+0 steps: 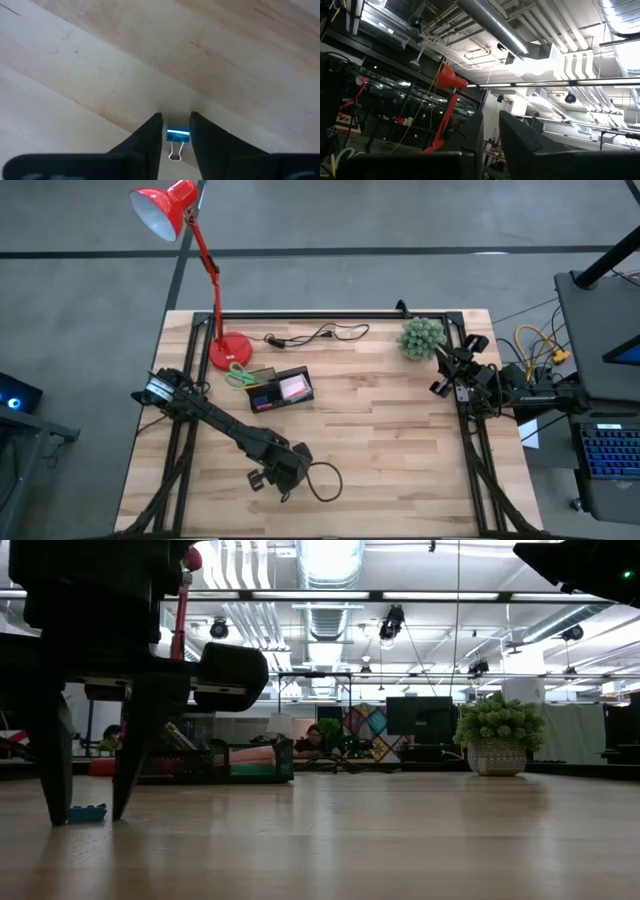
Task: Pick and place office supplies into organizer
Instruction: Put the blue binder clip into the desk organizer, then return to Home Position
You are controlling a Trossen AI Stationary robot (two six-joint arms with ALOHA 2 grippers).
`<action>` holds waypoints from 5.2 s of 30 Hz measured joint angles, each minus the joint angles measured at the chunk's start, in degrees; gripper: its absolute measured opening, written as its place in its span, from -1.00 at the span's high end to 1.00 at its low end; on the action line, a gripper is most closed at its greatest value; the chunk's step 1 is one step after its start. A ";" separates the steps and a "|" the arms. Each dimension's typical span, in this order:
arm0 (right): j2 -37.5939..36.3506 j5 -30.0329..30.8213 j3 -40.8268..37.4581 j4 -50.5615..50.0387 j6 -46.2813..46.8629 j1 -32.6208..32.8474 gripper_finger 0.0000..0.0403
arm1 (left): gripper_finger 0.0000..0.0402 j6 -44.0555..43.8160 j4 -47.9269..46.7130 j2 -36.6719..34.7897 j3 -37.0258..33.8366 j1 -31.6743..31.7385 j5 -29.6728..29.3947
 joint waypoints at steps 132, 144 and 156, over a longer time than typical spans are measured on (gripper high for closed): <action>-0.02 -0.02 -0.01 0.14 0.44 -0.01 0.74 | 0.38 -4.27 -26.97 -10.38 0.46 22.25 -23.50; -0.02 -0.02 0.01 0.14 0.44 0.01 0.74 | 0.48 -16.14 -22.08 -12.21 4.51 22.01 -19.16; -0.09 -0.20 0.00 -0.07 1.55 0.04 0.74 | 0.98 -18.99 24.77 -29.42 -8.43 24.22 -8.81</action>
